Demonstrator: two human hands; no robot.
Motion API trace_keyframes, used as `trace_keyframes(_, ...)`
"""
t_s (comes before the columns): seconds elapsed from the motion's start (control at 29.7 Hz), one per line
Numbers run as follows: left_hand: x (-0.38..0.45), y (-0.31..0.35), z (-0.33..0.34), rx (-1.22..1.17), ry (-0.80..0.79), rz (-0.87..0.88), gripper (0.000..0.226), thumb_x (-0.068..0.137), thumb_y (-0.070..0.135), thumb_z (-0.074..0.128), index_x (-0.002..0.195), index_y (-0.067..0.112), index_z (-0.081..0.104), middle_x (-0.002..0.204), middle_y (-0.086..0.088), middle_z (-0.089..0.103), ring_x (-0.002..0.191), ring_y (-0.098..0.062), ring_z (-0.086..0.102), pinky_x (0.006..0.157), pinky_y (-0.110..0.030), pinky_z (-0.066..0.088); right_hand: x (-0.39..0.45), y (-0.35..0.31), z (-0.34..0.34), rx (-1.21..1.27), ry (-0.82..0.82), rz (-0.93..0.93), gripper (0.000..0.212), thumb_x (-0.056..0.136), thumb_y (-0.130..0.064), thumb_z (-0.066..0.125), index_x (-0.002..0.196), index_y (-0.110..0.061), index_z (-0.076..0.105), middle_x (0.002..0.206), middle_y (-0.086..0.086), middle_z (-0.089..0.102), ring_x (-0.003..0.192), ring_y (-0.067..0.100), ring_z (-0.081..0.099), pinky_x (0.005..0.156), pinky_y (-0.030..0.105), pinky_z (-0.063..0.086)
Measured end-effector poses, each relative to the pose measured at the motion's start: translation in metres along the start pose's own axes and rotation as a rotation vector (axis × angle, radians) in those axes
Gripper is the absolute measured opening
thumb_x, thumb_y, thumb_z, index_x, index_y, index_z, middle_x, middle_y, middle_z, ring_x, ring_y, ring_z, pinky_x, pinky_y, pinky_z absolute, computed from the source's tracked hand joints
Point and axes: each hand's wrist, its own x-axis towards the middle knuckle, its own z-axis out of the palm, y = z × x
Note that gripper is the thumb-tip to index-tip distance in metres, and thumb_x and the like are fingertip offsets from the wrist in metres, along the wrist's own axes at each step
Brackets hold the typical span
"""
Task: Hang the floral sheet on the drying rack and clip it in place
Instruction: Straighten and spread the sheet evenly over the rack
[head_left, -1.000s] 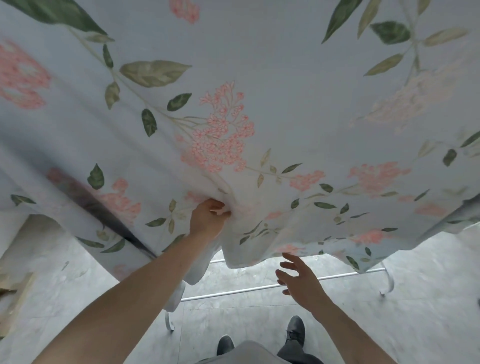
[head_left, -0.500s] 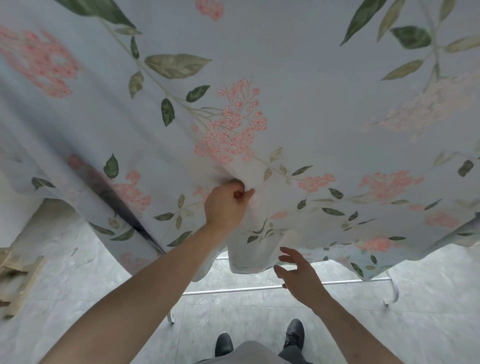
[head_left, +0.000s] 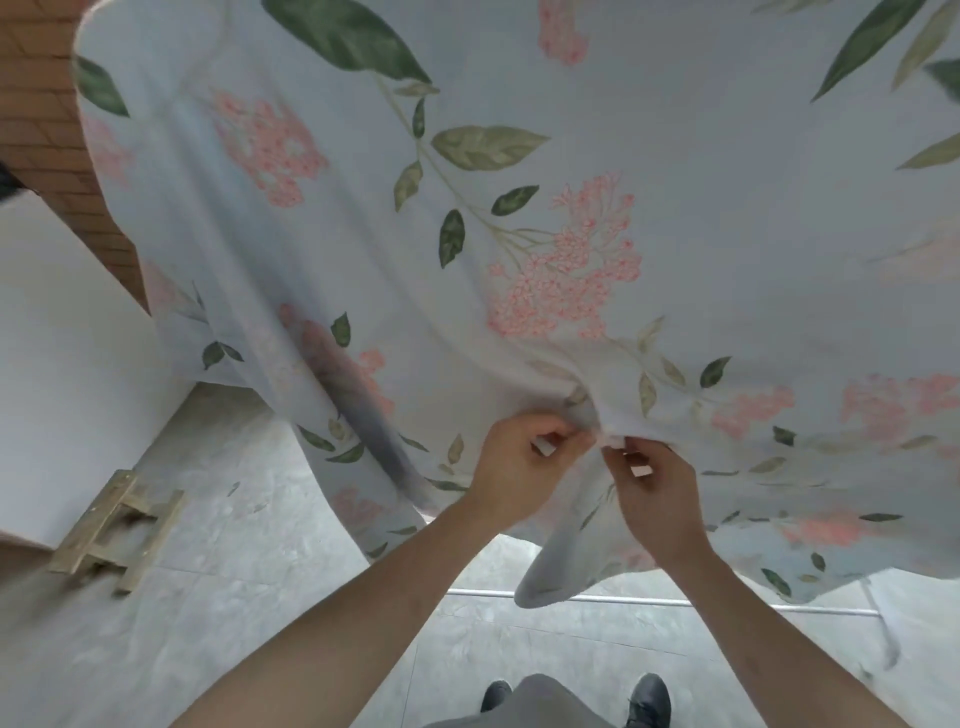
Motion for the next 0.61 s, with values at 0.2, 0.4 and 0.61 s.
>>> trace_keyframes(0.2,-0.052,-0.121,-0.037,0.214,-0.162,-0.590,0.021,0.083,0.030,0.079,0.100,0.026,0.067,0.097,0.009,0.069,0.093,-0.015,0.066,0.089,-0.029,0.054,0.006,-0.025,-0.019,0.201,-0.054,-0.073,0.023,0.105,-0.018,0.056,0.082,-0.013,0.060,0.073,0.007,0.063,0.070,0.025,0.063,0.072,0.040,0.055)
trace_keyframes(0.4,-0.061,-0.133,-0.014,-0.141,-0.350,-0.909,0.070,0.080,0.023,0.089,0.132,0.025,0.043,0.114,0.001,0.053,0.104,-0.022,0.060,0.086,-0.028,0.052,0.001,-0.048,-0.026,0.268,-0.055,-0.140,0.028,0.106,-0.017,0.053,0.081,-0.008,0.060,0.068,0.014,0.060,0.062,0.023,0.058,0.062,0.018,0.047)
trace_keyframes(0.61,-0.024,-0.142,-0.004,-0.598,-0.146,-0.996,0.087,0.071,0.047,0.092,0.141,0.027,0.046,0.138,-0.002,0.060,0.124,-0.028,0.059,0.111,-0.048,0.047,-0.005,-0.055,-0.043,0.392,-0.122,-0.136,0.028,0.105,-0.008,0.052,0.079,-0.006,0.062,0.065,0.008,0.058,0.062,0.014,0.056,0.063,0.021,0.050)
